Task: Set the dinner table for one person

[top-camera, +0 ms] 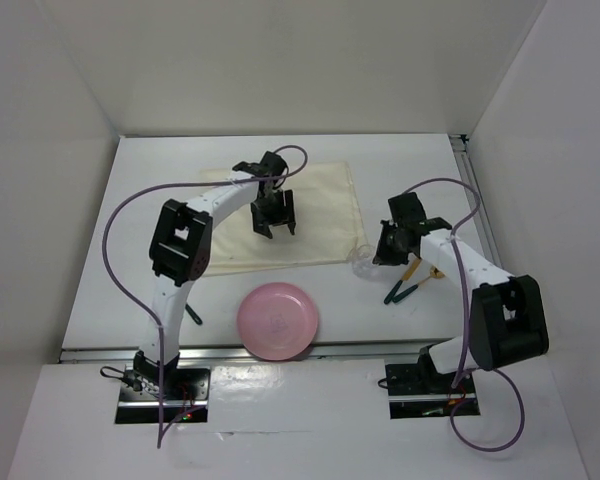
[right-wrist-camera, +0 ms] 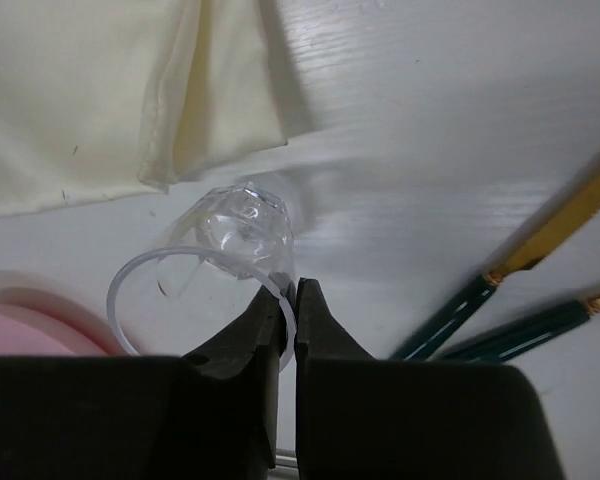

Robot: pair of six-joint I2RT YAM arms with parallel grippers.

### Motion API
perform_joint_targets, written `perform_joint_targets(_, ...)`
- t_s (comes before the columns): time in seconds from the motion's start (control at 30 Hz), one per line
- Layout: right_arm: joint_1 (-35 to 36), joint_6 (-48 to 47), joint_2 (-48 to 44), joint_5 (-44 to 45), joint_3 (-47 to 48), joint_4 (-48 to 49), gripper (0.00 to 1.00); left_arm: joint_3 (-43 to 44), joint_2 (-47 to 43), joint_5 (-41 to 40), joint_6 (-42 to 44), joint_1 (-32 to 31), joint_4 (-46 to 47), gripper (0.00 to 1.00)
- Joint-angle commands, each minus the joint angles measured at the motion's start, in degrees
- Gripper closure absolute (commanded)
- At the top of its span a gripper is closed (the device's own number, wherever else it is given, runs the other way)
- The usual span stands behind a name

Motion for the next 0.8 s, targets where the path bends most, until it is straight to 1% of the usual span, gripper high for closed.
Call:
perform_joint_targets(0.0,0.3,0.9,-5.4,6.7,5.4,-1.7,1.00,-0.7,-0.7,-0.3,0.1,-1.3,0.3,0.23)
perform_joint_targets(0.1,0.3,0.9,-5.1,7.5,11.3,-2.4,1.00,-1.2,-2.0,-1.8,0.1,-1.3,0.3,0.23)
perform_joint_targets(0.13,0.3,0.9,-2.7,7.5,14.9,-2.4,1.00,-1.2,-2.8,-2.3,0.1,-1.3,0.3,0.23)
perform_joint_targets(0.2,0.3,0.4,1.1,7.5,19.0,-1.6,1.00,-3.0,-5.4,-2.8,-0.5,-1.3,0.3,0.23)
perform_joint_targets(0.23,0.3,0.4,5.8,7.5,21.3,-0.8,1.00,-3.7,-6.5,-3.7,-0.5,-1.3,0.3,0.23)
perform_joint_targets(0.27,0.3,-0.1,8.2,7.0,25.9,0.3,1.00,-4.9,-7.8,-4.5,-0.5,-1.3,0.3,0.23)
perform_joint_targets(0.33,0.3,-0.1,13.5,7.0,31.0,1.0,1.00,-5.4,-11.6,-5.9,-1.0,-1.3,-0.8,0.23)
perform_joint_targets(0.37,0.3,-0.1,18.7,7.0,36.6,1.0,1.00,-6.7,-12.8,-6.7,-1.0,-1.3,-1.5,0.23)
perform_joint_targets(0.4,0.3,-0.1,21.2,7.0,39.3,1.0,1.00,-7.3,-14.2,-8.4,-1.0,-1.3,-2.2,0.23)
perform_joint_targets(0.43,0.3,-0.1,25.7,7.0,44.2,1.6,1.00,-8.2,-17.3,-9.3,-1.7,-0.7,-3.0,0.23)
perform_joint_targets(0.53,0.3,-1.2,32.4,5.7,51.8,2.3,1.00,-12.7,-22.2,-12.3,-2.9,0.7,-3.5,0.23)
perform_joint_targets(0.57,0.3,-1.2,36.9,5.7,56.9,0.8,1.00,-14.9,-25.0,-12.8,-2.9,1.5,-3.5,0.23)
perform_joint_targets(0.67,0.3,-1.2,43.9,6.8,64.4,-1.2,1.00,-18.7,-28.9,-13.6,-4.7,2.8,-4.0,0.23)
perform_joint_targets(0.77,0.9,-1.7,47.9,6.8,67.3,-1.2,1.00,-21.6,-30.9,-13.6,-5.3,3.3,-4.0,0.23)
